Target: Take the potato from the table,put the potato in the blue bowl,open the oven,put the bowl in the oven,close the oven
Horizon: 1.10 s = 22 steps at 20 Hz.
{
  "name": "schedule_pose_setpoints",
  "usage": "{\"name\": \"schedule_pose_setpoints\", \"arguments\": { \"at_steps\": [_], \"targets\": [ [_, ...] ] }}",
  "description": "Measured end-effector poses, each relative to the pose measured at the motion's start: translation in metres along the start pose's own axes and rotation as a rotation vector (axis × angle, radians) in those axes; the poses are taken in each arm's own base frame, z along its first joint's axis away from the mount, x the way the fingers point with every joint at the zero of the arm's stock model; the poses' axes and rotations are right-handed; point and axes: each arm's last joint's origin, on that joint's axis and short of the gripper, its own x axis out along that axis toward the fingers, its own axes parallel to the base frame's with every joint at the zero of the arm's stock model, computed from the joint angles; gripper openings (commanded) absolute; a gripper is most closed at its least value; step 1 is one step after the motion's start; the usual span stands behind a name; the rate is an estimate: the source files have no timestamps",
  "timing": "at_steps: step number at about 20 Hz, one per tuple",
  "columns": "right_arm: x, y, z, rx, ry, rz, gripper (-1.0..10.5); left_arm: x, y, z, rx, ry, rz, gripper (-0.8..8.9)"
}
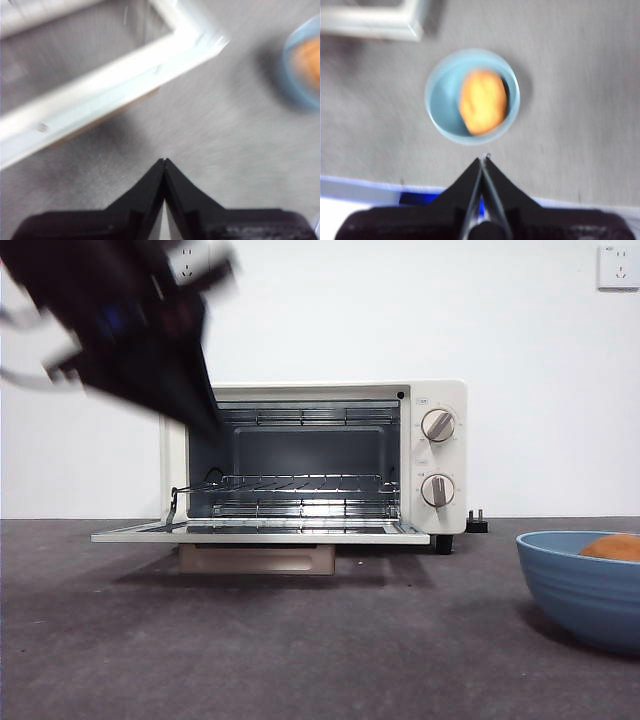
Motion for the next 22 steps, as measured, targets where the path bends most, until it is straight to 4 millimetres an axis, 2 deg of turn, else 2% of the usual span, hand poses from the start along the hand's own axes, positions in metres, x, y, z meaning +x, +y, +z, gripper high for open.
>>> {"name": "schedule_pose_setpoints", "arguments": {
  "at_steps": [2,5,8,12,14,18,22],
  "targets": [
    [0.006,0.002,0.002,0.021,0.06,0.012,0.1,-0.042,-0.005,-0.001,-0.008,-0.082,-0.05,-0.06],
    [0.018,0.006,0.011,0.04,0.116,-0.002,1.4,-0.096,-0.006,-0.018,-0.021,-0.131,-0.077,-0.06],
    [0.038,0.007,0.026,0.066,0.164,-0.047,1.4,-0.123,-0.004,-0.045,-0.034,-0.041,-0.059,-0.06],
    [0.065,-0.003,0.045,0.105,0.234,-0.108,1.5,-0.144,-0.002,-0.066,-0.038,-0.001,-0.037,-0.06],
    [0.082,-0.014,0.055,0.143,0.279,-0.112,2.4,-0.151,0.0,-0.07,-0.036,-0.038,-0.009,-0.06],
    [0.115,-0.036,0.071,0.224,0.347,-0.069,2.4,-0.152,0.0,-0.07,-0.036,-0.045,-0.001,-0.06],
    [0.135,-0.042,0.076,0.224,0.385,-0.063,2.4,-0.151,0.0,-0.07,-0.036,-0.041,0.0,-0.06]
  ]
}}
